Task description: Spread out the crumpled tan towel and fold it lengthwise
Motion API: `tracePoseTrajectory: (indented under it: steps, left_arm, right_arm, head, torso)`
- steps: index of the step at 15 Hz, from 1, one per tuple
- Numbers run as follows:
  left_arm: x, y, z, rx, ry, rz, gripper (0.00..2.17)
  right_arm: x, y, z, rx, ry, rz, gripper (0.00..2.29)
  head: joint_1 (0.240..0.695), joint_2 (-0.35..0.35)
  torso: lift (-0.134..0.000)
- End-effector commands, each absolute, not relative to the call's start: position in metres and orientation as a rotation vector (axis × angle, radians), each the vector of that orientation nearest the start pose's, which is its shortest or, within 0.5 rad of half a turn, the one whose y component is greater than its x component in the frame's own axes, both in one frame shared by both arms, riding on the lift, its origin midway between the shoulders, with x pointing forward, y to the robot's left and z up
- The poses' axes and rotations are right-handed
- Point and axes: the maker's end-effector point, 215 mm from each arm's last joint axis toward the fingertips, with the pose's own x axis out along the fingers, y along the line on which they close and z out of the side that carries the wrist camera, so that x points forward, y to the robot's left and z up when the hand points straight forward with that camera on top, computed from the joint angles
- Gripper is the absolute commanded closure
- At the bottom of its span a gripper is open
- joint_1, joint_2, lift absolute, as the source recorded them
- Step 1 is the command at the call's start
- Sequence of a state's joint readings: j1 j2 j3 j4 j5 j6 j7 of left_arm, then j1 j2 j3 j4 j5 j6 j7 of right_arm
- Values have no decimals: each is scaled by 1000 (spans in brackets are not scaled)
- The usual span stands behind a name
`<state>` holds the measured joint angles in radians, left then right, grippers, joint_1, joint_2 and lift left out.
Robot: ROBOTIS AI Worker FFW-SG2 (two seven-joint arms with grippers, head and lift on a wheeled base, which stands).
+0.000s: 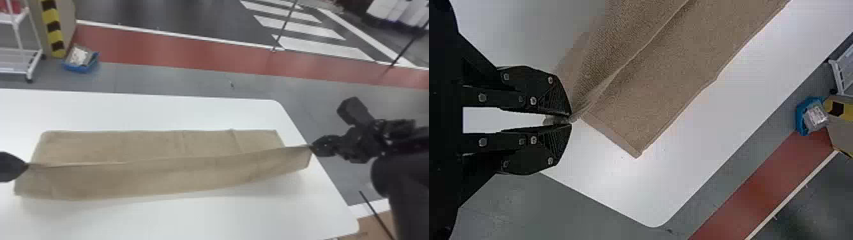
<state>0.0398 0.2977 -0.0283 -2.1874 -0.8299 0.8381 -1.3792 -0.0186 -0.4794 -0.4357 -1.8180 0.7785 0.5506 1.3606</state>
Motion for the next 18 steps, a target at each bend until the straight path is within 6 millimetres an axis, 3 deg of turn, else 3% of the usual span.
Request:
tracePoseTrajectory:
  steps: [1,8,11,13,18]
  left_arm:
    - [469,231,-355,589,735,-725,1409]
    - [521,216,-359,555,709,-661,1409]
    - [539,216,-367,551,734,-651,1409]
    - [547,221,-373,543,755,-641,1409]
    - [572,253,-365,502,762,-571,1409]
  right_arm:
    - [473,-515,-341,-642,878,374,994]
    - [500,-527,-360,-517,931,332,994]
    - [513,-516,-373,-499,966,348,994]
    - [529,-506,-374,-475,966,363,994]
    - [556,-508,-365,-394,950,361,994]
  head:
    - [695,-332]
    - [695,-327]
    - [695,-323]
    - [695,-311]
    - [695,-264]
  torso:
    - [-124]
    - [-124]
    - [-124]
    - [-124]
    - [-124]
